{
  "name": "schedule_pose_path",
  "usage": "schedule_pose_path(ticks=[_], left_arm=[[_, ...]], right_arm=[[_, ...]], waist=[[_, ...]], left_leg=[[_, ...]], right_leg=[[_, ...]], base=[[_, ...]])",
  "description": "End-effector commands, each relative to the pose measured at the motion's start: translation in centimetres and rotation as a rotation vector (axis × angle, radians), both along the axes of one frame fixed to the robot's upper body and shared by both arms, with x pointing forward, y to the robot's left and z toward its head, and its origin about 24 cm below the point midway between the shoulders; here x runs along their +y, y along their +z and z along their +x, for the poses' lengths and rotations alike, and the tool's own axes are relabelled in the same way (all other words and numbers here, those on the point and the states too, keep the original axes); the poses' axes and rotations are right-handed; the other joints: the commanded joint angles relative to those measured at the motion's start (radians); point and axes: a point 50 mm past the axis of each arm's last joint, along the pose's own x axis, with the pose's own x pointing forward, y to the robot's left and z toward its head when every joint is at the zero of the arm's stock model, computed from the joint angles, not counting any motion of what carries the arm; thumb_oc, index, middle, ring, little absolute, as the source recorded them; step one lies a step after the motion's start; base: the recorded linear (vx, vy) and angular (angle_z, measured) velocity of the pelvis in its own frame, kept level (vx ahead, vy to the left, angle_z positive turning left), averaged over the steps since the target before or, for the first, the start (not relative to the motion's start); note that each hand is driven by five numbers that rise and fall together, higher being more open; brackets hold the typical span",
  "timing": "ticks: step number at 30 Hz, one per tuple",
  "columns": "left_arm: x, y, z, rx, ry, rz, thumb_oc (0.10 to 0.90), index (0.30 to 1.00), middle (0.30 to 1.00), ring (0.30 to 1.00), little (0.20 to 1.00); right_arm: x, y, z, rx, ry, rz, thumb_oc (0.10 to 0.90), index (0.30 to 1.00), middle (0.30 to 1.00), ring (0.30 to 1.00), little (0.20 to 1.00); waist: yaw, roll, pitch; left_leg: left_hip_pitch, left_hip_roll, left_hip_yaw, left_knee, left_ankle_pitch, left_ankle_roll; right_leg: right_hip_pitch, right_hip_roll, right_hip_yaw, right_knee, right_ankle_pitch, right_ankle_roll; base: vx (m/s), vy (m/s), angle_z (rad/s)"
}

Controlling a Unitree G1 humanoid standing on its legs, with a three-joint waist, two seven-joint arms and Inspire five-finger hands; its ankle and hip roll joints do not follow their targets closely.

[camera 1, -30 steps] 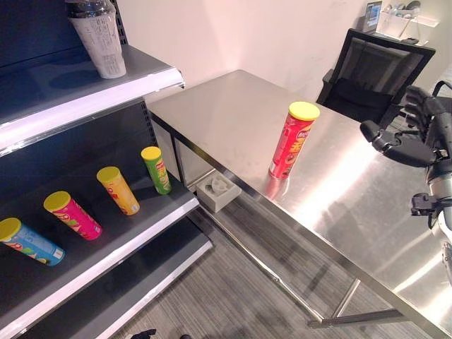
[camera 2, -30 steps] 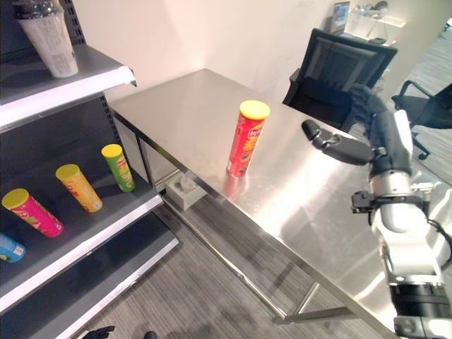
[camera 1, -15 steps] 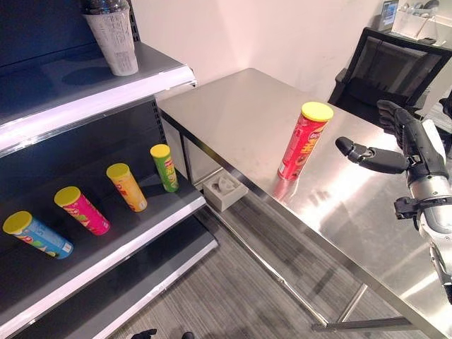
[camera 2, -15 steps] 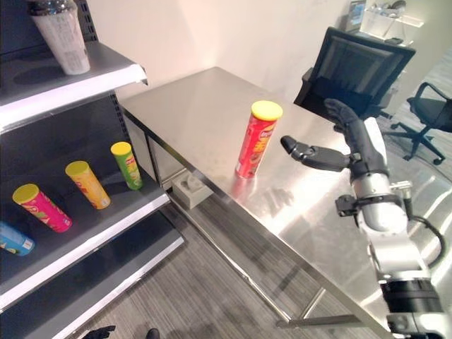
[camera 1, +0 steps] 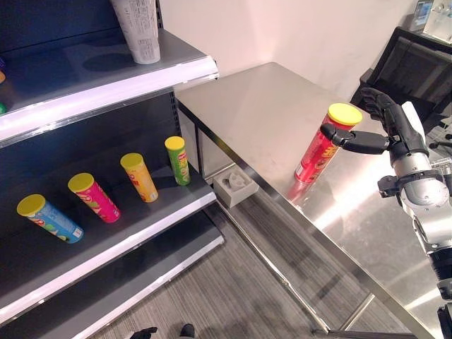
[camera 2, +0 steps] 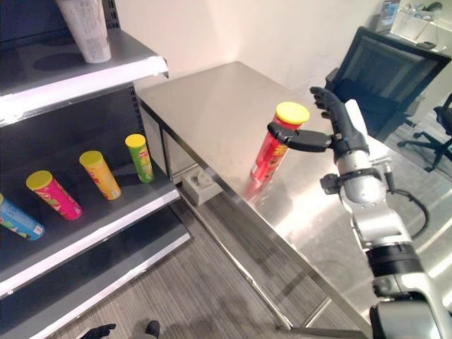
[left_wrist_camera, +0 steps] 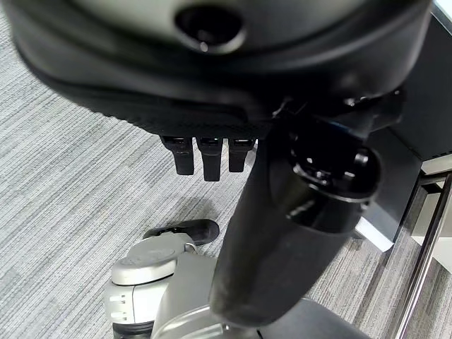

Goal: Put the goods on the table back onto the shelves and tidy them up.

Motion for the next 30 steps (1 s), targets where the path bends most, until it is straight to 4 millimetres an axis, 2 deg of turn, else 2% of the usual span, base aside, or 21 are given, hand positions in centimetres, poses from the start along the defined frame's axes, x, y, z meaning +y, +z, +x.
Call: schedule_pose_path(ticks=[1,15,16,17,30], left_arm=[[0.25,0.36,0.89,-0.018,-0.101,0.044,0.800,0.900,0.900,0.900,0.900],[0.37,0.40,0.95,-0.020,-0.103,0.053,0.800,0.900,0.900,0.900,0.900],[0.38,0.40,0.91,-0.020,-0.101,0.053,0.800,0.900,0.900,0.900,0.900],[0.42,0.43,0.96,-0.022,-0.099,0.054,0.800,0.900,0.900,0.900,0.900],[0.64,0.48,0.98,-0.019,-0.104,0.068,0.800,0.900,0.900,0.900,0.900]], right_arm=[[0.20,7.59,-0.11,-0.233,-0.016,-0.150,0.800,0.900,0.900,0.900,0.900],[0.68,6.98,0.66,-0.179,0.000,-0.183,0.800,0.900,0.900,0.900,0.900],[0.66,6.98,0.67,-0.178,-0.002,-0.185,0.563,0.545,0.545,0.545,0.545],[0.61,7.00,0.71,-0.174,-0.006,-0.192,0.400,0.300,0.300,0.300,0.300],[0.60,7.41,0.57,-0.194,-0.018,-0.213,0.400,0.300,0.300,0.300,0.300]], waist=[[0.038,-0.021,-0.035],[0.042,-0.028,-0.030],[0.042,-0.028,-0.029],[0.042,-0.029,-0.029],[0.043,-0.030,-0.028]], left_leg=[[0.007,0.023,0.030,0.002,-0.067,0.004],[0.006,0.021,0.023,0.002,-0.067,0.004],[0.006,0.021,0.024,0.002,-0.067,0.004],[0.004,0.021,0.024,0.002,-0.067,0.005],[0.006,0.022,0.023,0.002,-0.068,0.005]], right_leg=[[0.036,-0.067,-0.014,0.009,-0.020,0.070],[0.037,-0.070,-0.024,0.009,-0.017,0.072],[0.037,-0.070,-0.024,0.009,-0.017,0.072],[0.036,-0.070,-0.024,0.009,-0.017,0.072],[0.039,-0.072,-0.027,0.009,-0.017,0.074]], base=[[0.03,0.005,0.08],[0.00,0.000,0.00],[0.00,0.000,0.00],[0.00,0.000,0.00],[0.00,0.000,0.00]])
